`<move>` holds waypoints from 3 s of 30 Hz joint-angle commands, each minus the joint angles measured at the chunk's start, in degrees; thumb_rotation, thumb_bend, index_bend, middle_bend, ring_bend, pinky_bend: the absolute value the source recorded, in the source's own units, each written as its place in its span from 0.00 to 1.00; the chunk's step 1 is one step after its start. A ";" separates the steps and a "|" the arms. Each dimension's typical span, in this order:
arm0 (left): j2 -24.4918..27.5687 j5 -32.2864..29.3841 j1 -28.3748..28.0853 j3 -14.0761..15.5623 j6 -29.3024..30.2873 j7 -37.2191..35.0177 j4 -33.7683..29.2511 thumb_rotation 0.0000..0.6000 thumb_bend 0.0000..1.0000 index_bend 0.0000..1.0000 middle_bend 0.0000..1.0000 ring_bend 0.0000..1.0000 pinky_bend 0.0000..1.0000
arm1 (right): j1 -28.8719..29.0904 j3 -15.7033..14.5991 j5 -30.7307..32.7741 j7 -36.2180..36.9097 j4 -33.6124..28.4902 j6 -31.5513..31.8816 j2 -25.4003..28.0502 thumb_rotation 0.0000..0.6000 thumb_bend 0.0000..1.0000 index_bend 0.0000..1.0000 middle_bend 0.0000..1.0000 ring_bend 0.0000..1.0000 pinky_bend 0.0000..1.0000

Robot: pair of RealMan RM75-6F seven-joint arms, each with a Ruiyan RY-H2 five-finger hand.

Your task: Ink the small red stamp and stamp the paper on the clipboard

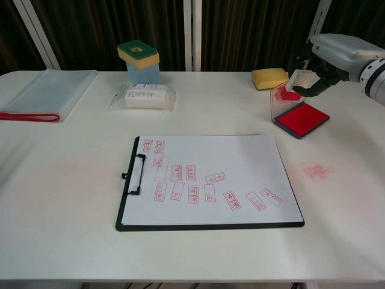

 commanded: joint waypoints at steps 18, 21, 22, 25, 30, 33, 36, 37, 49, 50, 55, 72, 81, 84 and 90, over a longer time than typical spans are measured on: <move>-0.07 0.27 0.45 0.36 0.59 -0.60 0.33 0.72 0.09 0.04 0.06 0.10 0.18 | -3.69 -11.05 -11.08 -7.81 -12.02 4.51 -1.53 1.00 0.36 0.71 0.61 0.81 0.93; -0.07 0.26 0.52 0.37 0.65 -0.97 0.62 0.72 0.09 0.05 0.06 0.10 0.18 | -3.92 -11.37 -10.82 -8.71 -12.43 4.23 -2.27 1.00 0.36 0.71 0.61 0.81 0.93; -0.08 0.23 0.56 0.38 0.66 -1.15 0.76 0.72 0.09 0.05 0.06 0.10 0.18 | -3.96 -11.58 -10.84 -8.99 -12.62 4.03 -2.52 1.00 0.36 0.71 0.61 0.81 0.93; -0.22 0.18 0.66 0.44 0.68 -1.67 1.22 0.72 0.09 0.05 0.06 0.10 0.18 | -4.09 -12.03 -10.80 -9.71 -13.07 3.57 -3.12 1.00 0.36 0.71 0.62 0.81 0.93; -0.53 0.23 0.76 0.62 0.57 -2.40 1.99 0.72 0.09 0.05 0.06 0.10 0.18 | -4.33 -12.13 -10.18 -11.50 -13.54 3.18 -4.73 1.00 0.36 0.71 0.62 0.81 0.93; -0.62 0.31 0.76 0.65 0.55 -2.77 2.32 0.72 0.09 0.05 0.06 0.10 0.18 | -4.52 -12.16 -10.08 -13.27 -13.73 3.46 -6.04 1.00 0.36 0.71 0.62 0.81 0.93; -0.70 0.41 0.81 0.64 0.72 -3.16 2.69 0.72 0.09 0.05 0.06 0.10 0.18 | -4.68 -12.04 -9.84 -15.03 -13.69 3.71 -7.39 1.00 0.36 0.71 0.62 0.81 0.93; -0.71 0.40 0.84 0.64 0.75 -3.30 2.82 0.72 0.09 0.05 0.06 0.10 0.18 | -4.76 -11.99 -9.65 -15.58 -13.70 3.76 -7.75 1.00 0.36 0.71 0.62 0.81 0.93; -1.03 0.25 1.29 0.72 1.06 -5.30 4.66 0.72 0.09 0.05 0.06 0.10 0.18 | -5.25 -11.31 -7.77 -19.06 -11.21 3.51 -10.96 1.00 0.36 0.71 0.62 0.81 0.93; -1.04 0.25 1.31 0.72 1.07 -5.40 4.75 0.72 0.09 0.05 0.06 0.10 0.18 | -5.25 -11.23 -7.65 -19.10 -11.02 3.45 -11.09 1.00 0.36 0.71 0.61 0.81 0.93; -1.11 0.15 1.30 0.66 0.96 -5.79 5.06 0.72 0.09 0.05 0.06 0.10 0.18 | -5.21 -10.83 -7.17 -19.07 -10.66 3.12 -11.52 1.00 0.36 0.71 0.61 0.81 0.93; -1.12 0.17 1.35 0.57 0.99 -6.24 5.41 0.72 0.09 0.05 0.06 0.10 0.18 | -4.98 -10.46 -6.39 -19.80 -10.27 2.32 -12.19 1.00 0.36 0.71 0.62 0.81 0.93; -1.35 0.49 1.39 0.65 1.20 -6.83 5.97 0.72 0.09 0.05 0.06 0.10 0.18 | -4.99 -10.60 -5.90 -20.53 -9.73 1.87 -12.70 1.00 0.36 0.71 0.62 0.81 0.93; -1.38 0.47 1.38 0.66 1.10 -6.94 6.08 0.72 0.09 0.05 0.06 0.10 0.18 | -5.06 -10.71 -5.79 -20.79 -9.54 1.84 -12.92 1.00 0.36 0.71 0.62 0.81 0.93; -1.55 0.44 1.35 0.64 1.03 -7.12 6.33 0.72 0.09 0.06 0.06 0.10 0.18 | -5.22 -10.96 -5.72 -20.87 -9.00 1.77 -13.26 1.00 0.36 0.71 0.62 0.81 0.93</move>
